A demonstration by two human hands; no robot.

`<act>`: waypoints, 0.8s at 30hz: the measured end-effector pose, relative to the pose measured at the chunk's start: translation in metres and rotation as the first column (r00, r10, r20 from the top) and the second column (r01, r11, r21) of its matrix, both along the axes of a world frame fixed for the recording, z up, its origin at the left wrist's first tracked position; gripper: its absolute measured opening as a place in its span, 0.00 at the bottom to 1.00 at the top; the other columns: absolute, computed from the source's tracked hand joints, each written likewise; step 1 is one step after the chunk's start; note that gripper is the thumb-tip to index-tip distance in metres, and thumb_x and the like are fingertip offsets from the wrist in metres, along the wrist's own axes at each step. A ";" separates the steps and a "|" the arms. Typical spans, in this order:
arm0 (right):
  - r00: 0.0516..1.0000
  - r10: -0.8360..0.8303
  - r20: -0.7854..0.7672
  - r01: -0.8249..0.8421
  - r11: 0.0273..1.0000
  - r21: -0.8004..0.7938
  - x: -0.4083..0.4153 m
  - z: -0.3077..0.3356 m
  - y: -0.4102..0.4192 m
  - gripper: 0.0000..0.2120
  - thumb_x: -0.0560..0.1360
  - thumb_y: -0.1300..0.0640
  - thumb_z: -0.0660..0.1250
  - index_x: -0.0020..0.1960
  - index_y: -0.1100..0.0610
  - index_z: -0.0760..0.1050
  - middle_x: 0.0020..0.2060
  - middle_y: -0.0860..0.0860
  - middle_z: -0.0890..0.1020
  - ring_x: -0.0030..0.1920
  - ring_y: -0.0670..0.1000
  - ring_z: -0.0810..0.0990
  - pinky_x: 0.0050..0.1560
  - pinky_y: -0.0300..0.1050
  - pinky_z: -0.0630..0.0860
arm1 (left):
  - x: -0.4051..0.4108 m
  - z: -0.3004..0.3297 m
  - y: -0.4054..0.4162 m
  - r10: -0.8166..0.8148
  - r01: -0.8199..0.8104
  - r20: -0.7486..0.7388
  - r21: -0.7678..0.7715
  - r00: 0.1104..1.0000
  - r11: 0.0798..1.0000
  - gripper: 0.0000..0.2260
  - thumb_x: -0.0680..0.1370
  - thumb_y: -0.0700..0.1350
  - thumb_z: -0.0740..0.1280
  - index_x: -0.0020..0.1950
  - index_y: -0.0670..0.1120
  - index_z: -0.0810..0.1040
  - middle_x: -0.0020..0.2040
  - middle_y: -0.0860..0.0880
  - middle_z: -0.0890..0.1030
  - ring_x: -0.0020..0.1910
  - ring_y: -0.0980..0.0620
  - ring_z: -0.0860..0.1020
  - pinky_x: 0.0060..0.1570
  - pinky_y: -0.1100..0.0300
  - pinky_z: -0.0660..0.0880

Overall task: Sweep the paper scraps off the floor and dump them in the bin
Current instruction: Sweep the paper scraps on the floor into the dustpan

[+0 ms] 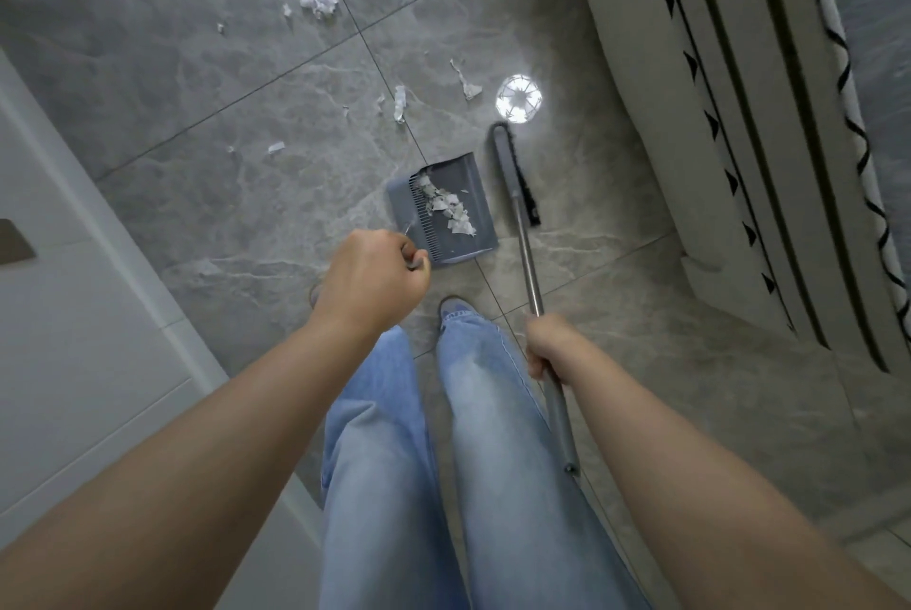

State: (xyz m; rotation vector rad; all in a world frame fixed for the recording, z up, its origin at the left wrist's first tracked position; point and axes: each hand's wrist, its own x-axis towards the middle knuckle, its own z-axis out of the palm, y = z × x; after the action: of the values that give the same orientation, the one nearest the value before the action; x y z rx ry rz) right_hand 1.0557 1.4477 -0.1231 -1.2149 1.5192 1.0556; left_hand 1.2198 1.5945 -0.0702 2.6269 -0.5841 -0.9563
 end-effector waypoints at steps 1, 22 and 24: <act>1.000 0.011 0.006 -0.012 1.000 0.013 -0.008 -0.002 0.004 0.18 0.81 0.55 0.54 0.34 0.59 0.65 0.28 0.57 0.71 0.26 0.53 0.70 0.28 0.44 0.68 | 0.001 0.001 0.000 0.000 0.000 -0.003 0.004 1.000 1.000 0.20 0.76 0.45 0.64 0.25 0.42 0.66 0.21 0.45 0.67 0.26 0.44 0.65 0.29 0.58 0.62; 0.943 -0.318 0.094 0.320 0.947 -0.010 0.026 0.012 0.115 0.13 0.82 0.51 0.54 0.42 0.56 0.67 0.26 0.53 0.63 0.15 0.45 0.60 0.20 0.30 0.59 | 0.061 0.014 0.082 0.244 -0.255 -0.371 0.022 0.896 0.967 0.19 0.78 0.48 0.67 0.28 0.45 0.69 0.25 0.48 0.69 0.24 0.46 0.69 0.24 0.62 0.69; 0.947 -0.300 0.118 0.303 0.953 -0.005 0.045 0.019 0.130 0.14 0.82 0.51 0.55 0.40 0.56 0.65 0.26 0.52 0.62 0.14 0.45 0.59 0.20 0.30 0.58 | 0.080 0.022 0.114 0.320 -0.341 -0.394 0.020 0.861 0.940 0.16 0.78 0.49 0.68 0.35 0.39 0.77 0.29 0.44 0.74 0.25 0.44 0.72 0.19 0.62 0.69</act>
State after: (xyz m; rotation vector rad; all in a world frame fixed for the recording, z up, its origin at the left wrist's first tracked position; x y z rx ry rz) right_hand 1.1005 1.5780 -0.1041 -1.0006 1.5695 0.7541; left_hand 1.2999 1.7086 -0.0483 2.2857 -0.0519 -1.2802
